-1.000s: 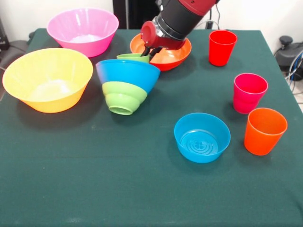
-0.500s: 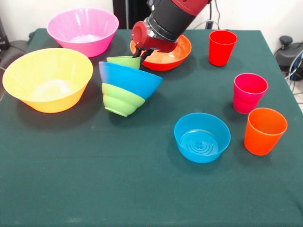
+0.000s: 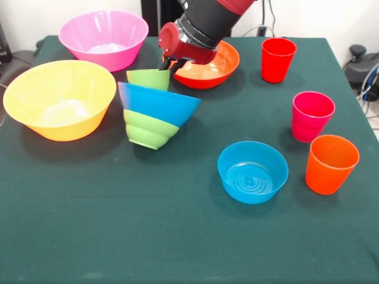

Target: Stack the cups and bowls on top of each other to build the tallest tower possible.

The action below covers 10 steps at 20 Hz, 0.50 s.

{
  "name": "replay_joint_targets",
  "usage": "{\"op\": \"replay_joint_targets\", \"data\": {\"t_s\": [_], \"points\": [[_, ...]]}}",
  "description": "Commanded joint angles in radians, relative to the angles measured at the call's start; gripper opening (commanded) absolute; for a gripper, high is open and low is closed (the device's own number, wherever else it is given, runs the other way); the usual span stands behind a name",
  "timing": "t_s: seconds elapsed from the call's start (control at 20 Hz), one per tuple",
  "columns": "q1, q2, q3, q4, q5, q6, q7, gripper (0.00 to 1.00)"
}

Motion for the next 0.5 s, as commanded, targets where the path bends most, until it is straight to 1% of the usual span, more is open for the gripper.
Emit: {"op": "replay_joint_targets", "data": {"t_s": [0.05,0.25,0.5], "points": [[0.035,0.027,0.018,-0.079,-0.060,-0.070,0.113,0.00],[0.049,0.049,0.001,-0.097,-0.050,-0.076,0.131,0.00],[0.048,0.044,-0.007,-0.104,-0.044,-0.070,0.110,0.00]]}}
